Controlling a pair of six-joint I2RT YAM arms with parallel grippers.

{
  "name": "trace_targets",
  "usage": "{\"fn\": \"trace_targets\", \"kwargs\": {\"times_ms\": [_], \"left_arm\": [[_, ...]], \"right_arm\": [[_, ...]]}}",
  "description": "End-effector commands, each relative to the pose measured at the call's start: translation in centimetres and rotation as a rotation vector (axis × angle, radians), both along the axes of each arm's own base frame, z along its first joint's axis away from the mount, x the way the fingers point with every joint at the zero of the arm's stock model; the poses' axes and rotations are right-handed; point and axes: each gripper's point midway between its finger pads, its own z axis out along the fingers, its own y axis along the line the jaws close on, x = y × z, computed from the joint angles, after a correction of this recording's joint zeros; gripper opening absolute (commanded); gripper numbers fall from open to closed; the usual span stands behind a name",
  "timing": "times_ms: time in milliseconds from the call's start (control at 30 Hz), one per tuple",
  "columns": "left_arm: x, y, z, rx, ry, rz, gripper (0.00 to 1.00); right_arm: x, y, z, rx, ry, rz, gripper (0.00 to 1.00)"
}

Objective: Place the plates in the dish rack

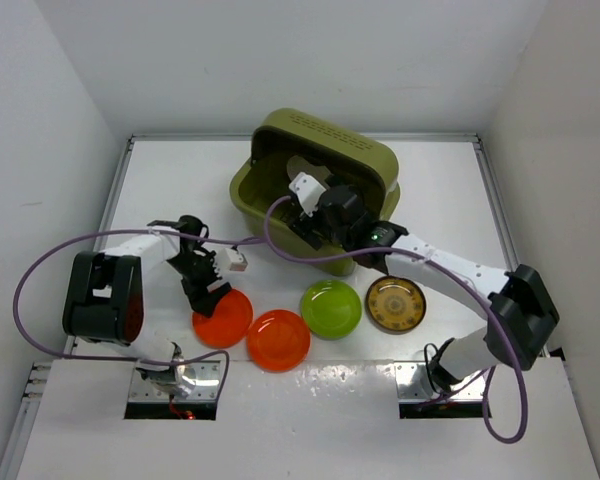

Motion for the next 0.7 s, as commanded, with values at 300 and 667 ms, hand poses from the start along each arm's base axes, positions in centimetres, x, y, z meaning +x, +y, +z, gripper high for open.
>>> {"fn": "trace_targets", "kwargs": {"times_ms": [300, 667], "left_arm": [[-0.7, -0.2, -1.4, 0.07, -0.074, 0.02, 0.07], [4.9, 1.0, 7.8, 0.003, -0.359, 0.127, 0.0]], "right_arm": [[-2.9, -2.1, 2.9, 0.072, -0.063, -0.112, 1.0], [-4.0, 5.4, 3.2, 0.149, 0.061, 0.144, 1.0]]}}
